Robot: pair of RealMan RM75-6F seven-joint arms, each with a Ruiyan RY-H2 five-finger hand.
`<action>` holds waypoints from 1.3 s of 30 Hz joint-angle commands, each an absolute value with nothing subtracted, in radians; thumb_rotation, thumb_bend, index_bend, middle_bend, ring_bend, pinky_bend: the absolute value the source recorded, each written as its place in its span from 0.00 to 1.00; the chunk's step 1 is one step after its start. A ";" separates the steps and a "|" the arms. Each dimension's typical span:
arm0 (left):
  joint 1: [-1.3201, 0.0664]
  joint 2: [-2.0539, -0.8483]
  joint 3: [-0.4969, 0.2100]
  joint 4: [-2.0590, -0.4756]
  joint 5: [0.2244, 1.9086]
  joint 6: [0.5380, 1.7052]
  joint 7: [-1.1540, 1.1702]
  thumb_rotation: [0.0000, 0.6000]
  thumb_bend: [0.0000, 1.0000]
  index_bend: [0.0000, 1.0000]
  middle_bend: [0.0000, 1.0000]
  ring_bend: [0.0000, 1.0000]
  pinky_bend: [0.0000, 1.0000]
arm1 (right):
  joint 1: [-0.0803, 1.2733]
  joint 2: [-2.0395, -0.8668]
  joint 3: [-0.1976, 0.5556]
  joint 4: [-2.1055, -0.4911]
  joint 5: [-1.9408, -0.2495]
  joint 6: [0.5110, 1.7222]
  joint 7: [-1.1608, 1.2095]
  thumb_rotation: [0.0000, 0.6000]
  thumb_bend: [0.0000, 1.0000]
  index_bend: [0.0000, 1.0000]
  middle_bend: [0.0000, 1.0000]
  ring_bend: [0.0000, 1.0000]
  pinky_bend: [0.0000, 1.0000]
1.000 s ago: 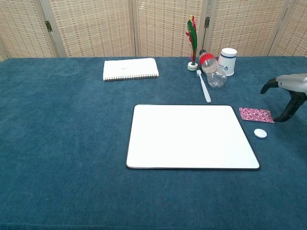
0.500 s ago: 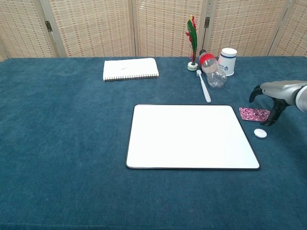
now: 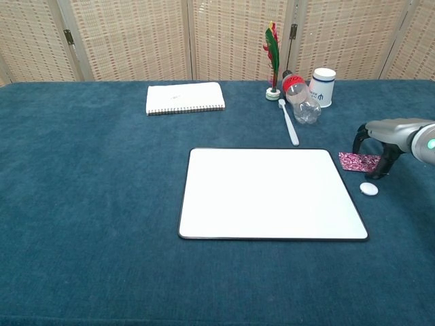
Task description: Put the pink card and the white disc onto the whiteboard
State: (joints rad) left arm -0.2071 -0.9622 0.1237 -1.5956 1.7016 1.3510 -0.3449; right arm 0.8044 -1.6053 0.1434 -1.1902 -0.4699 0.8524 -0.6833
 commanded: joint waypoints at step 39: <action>-0.199 -0.943 0.129 -1.589 1.710 1.379 -0.403 1.00 0.25 0.13 0.05 0.05 0.19 | 0.847 -1.596 0.144 -1.545 -0.600 1.044 -0.786 1.00 0.28 0.33 0.00 0.00 0.00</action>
